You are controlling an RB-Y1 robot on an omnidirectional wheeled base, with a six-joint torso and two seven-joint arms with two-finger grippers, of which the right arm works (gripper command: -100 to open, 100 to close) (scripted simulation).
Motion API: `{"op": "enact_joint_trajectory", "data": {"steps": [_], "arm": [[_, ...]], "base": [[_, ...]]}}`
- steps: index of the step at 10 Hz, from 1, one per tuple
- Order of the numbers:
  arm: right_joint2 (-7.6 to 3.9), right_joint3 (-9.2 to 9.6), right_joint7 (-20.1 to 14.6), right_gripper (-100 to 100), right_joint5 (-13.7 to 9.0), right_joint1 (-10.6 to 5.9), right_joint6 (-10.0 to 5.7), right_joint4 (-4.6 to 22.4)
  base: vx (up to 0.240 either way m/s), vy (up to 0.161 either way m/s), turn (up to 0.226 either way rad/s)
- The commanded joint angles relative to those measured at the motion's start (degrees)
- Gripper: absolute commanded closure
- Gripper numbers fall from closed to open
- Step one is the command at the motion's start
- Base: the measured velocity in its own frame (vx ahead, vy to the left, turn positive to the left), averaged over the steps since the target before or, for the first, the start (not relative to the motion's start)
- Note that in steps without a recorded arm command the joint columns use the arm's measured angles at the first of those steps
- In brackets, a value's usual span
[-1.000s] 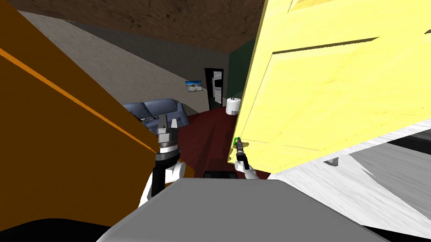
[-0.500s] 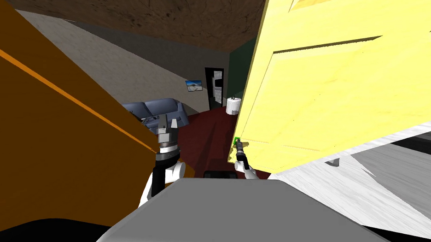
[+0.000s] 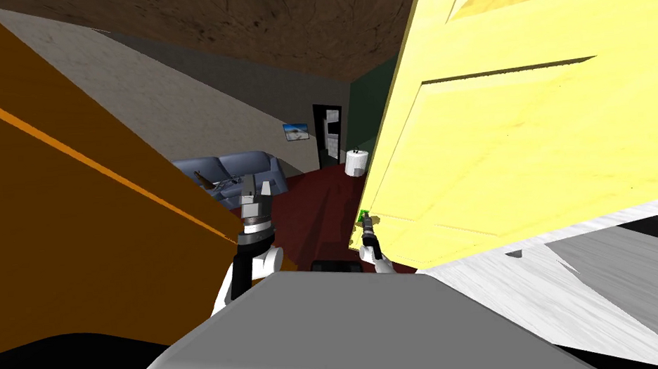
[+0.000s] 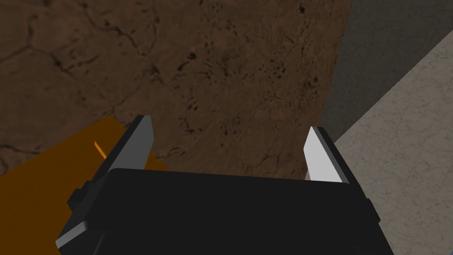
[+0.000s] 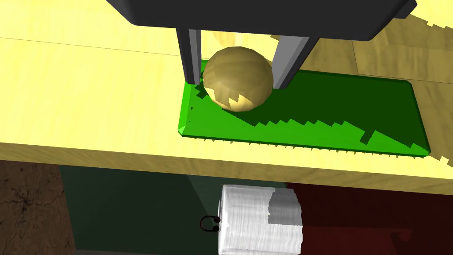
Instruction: Push the door open
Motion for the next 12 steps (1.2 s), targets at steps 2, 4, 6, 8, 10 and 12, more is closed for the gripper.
{"op": "enact_joint_trajectory", "data": {"steps": [2, 4, 6, 8, 10, 12], "arm": [[-1.06, -1.77, 1.0, 100, -1.4, -0.57, -1.07, -0.1], [-0.70, -2.92, 1.9, 100, -2.5, -0.64, -1.48, -0.1], [0.10, -4.01, 2.8, 100, -3.4, -0.71, -1.88, -0.1], [1.69, -5.29, 3.9, 100, -4.6, -0.79, -2.35, -0.1], [2.11, -5.46, 4.0, 100, -4.8, -0.47, -2.29, 0.1], [-0.03, -6.75, 4.9, 100, -6.3, -0.59, -2.88, -0.2]], "base": [[0.218, 0.012, -0.034], [0.151, 0.034, -0.039], [0.204, 0.052, -0.069], [0.225, 0.012, -0.074], [0.160, 0.006, -0.048], [0.162, 0.007, -0.014]]}}
